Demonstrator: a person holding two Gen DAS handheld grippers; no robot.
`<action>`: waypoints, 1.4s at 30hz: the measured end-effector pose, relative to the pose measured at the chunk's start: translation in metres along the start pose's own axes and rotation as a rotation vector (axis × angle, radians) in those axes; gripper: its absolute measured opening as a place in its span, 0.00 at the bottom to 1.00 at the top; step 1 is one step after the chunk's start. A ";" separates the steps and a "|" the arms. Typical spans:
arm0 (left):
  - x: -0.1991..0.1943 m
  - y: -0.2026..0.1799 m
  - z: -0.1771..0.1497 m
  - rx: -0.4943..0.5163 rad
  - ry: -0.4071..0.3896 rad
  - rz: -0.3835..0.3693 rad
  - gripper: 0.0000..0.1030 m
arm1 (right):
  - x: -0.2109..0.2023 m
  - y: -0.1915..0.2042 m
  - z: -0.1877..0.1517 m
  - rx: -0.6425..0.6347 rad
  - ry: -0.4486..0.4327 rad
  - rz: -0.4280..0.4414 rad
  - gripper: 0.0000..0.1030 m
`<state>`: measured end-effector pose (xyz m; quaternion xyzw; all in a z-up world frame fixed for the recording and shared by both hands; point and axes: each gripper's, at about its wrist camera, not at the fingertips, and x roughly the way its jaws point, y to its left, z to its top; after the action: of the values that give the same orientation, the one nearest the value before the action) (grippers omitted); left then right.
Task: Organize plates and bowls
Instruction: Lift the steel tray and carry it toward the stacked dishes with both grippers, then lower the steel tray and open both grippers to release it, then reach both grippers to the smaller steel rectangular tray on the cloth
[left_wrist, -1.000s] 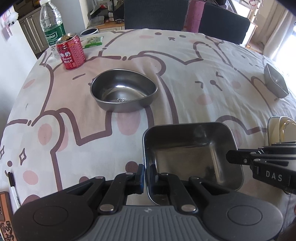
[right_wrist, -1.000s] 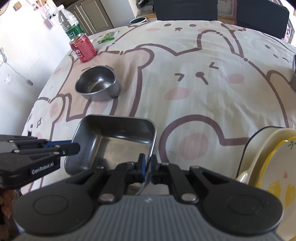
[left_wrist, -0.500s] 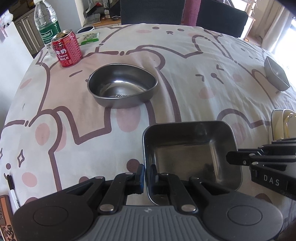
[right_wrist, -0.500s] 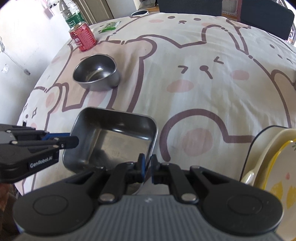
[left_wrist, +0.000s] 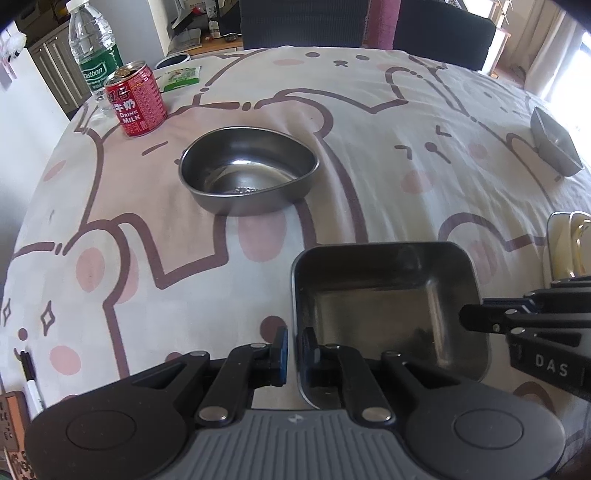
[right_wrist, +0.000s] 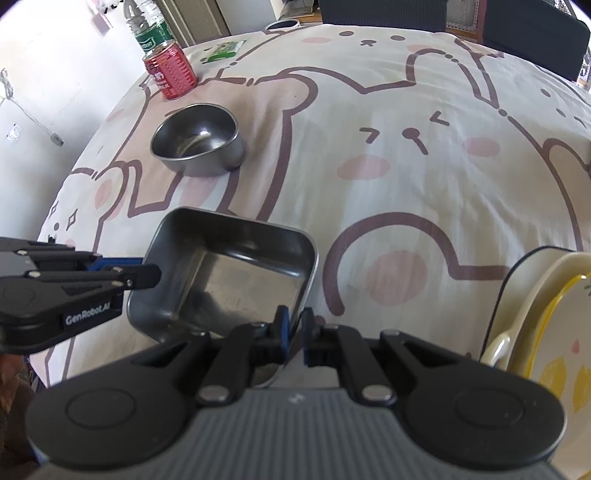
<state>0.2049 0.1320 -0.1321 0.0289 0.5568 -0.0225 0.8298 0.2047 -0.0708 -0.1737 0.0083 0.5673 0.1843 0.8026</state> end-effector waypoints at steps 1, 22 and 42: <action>0.000 0.001 0.000 -0.005 0.003 0.001 0.14 | 0.000 0.000 0.000 0.001 -0.002 -0.001 0.10; -0.046 0.015 -0.006 -0.062 -0.104 0.006 0.97 | -0.046 -0.007 -0.002 -0.073 -0.196 -0.077 0.95; -0.092 -0.090 0.047 -0.002 -0.316 -0.043 1.00 | -0.151 -0.157 -0.020 0.183 -0.488 -0.184 1.00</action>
<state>0.2072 0.0393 -0.0315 0.0121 0.4200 -0.0439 0.9064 0.1878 -0.2676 -0.0792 0.0734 0.3701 0.0509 0.9247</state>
